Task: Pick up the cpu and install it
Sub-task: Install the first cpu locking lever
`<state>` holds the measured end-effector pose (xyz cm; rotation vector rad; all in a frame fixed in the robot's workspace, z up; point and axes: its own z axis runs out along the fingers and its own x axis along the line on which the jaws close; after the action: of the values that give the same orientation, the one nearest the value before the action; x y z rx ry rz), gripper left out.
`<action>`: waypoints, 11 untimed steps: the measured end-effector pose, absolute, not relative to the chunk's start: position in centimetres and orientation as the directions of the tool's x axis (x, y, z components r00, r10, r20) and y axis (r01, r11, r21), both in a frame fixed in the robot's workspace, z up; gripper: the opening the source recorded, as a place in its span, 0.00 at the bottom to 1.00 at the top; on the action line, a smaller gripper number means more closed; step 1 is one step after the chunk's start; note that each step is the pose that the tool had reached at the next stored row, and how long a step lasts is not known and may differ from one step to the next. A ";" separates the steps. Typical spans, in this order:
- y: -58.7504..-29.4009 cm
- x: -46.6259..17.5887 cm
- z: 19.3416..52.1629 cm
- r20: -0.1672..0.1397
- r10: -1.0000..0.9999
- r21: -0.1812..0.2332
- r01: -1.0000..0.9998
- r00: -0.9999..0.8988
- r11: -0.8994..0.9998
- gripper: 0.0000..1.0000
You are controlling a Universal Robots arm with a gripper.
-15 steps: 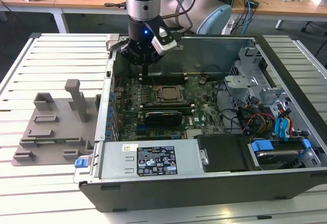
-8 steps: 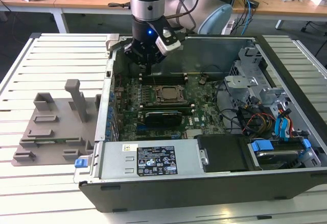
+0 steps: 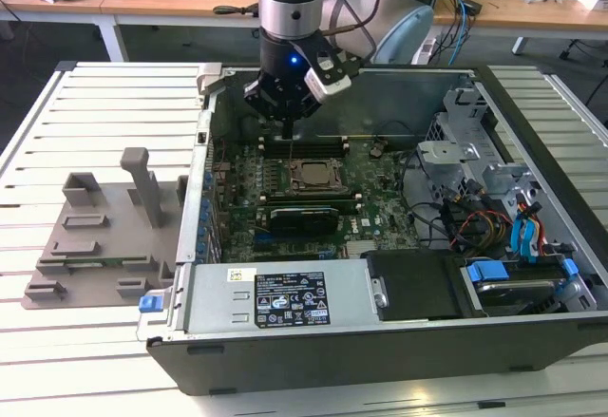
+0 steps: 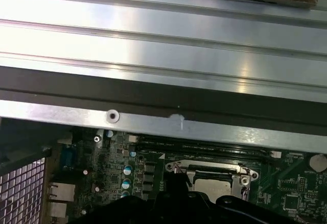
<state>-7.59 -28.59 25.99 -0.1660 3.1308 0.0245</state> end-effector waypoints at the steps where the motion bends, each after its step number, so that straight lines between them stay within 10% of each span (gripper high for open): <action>1: -28.6 -7.5 26.0 -0.007 -0.106 0.015 -0.106 -0.994 0.994 0.11; 11: -28.6 -6.4 25.0 -0.002 -0.106 0.016 -0.106 -0.994 0.994 0.11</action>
<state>-6.42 -28.59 24.95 -0.1662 3.1360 0.0256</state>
